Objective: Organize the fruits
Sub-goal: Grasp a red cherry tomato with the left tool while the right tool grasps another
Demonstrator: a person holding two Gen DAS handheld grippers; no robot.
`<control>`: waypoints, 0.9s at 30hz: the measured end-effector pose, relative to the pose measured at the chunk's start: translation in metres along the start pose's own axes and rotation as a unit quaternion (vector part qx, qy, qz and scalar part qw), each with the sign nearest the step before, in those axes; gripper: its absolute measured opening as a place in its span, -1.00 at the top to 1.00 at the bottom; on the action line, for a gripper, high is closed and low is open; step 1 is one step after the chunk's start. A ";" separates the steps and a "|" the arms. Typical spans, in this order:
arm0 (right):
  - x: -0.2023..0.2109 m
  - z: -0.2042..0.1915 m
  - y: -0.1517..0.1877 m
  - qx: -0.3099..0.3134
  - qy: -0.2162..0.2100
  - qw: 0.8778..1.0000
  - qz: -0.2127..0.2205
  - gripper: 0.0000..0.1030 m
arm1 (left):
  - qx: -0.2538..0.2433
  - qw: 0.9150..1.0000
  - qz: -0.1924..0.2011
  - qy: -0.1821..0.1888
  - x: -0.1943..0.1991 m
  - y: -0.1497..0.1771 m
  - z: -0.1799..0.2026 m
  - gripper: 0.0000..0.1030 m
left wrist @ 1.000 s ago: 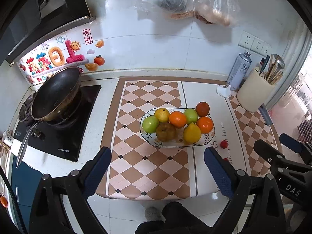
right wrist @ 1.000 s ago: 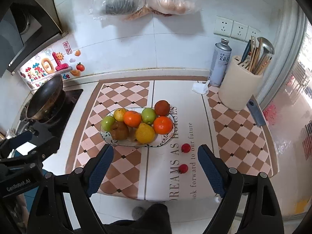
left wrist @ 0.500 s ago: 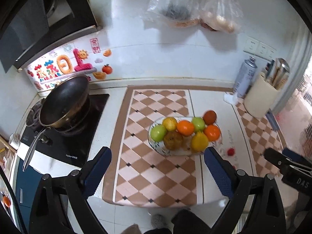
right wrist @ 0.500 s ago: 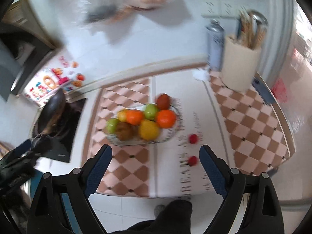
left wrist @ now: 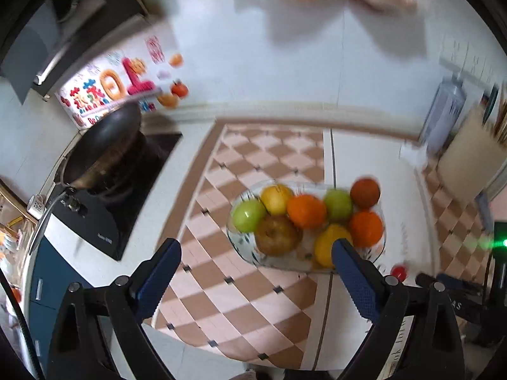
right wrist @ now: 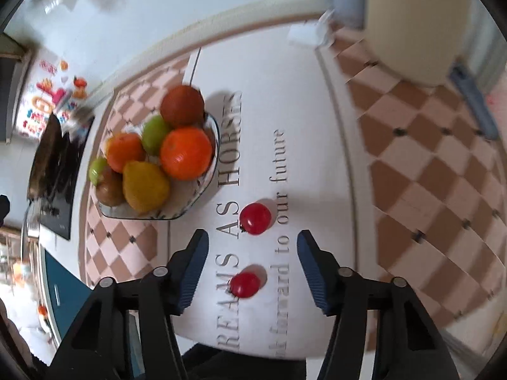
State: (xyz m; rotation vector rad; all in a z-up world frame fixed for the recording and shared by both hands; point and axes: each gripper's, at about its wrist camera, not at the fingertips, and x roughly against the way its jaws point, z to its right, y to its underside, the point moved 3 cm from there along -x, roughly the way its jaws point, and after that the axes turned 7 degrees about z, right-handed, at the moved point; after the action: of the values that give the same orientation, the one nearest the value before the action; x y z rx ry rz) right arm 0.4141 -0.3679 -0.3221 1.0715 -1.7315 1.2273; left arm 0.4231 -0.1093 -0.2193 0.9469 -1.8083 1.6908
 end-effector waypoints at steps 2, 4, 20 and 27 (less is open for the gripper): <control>-0.024 -0.001 -0.003 0.016 -0.007 1.000 -0.017 -0.17 | -0.007 1.000 -0.027 -0.006 -0.018 0.009 0.014 -0.89; -0.041 -0.005 -0.003 0.028 -0.012 0.999 -0.030 -0.10 | -0.012 0.998 -0.054 -0.006 -0.034 0.018 0.025 -0.89; -0.025 0.051 0.005 0.017 0.012 1.000 -0.010 0.35 | -0.087 0.956 -0.237 0.149 -0.090 0.092 0.145 -0.88; -0.007 0.093 0.026 -0.024 0.024 0.999 -0.016 0.34 | -0.119 0.933 -0.266 0.212 -0.095 0.115 0.195 -0.35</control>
State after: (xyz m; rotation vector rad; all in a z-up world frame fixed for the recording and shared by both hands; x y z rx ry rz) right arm 0.3826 -0.4506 -0.3618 1.0290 -1.6928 1.1775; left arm 0.4171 -0.2878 -0.3880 0.7951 -1.2835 1.1904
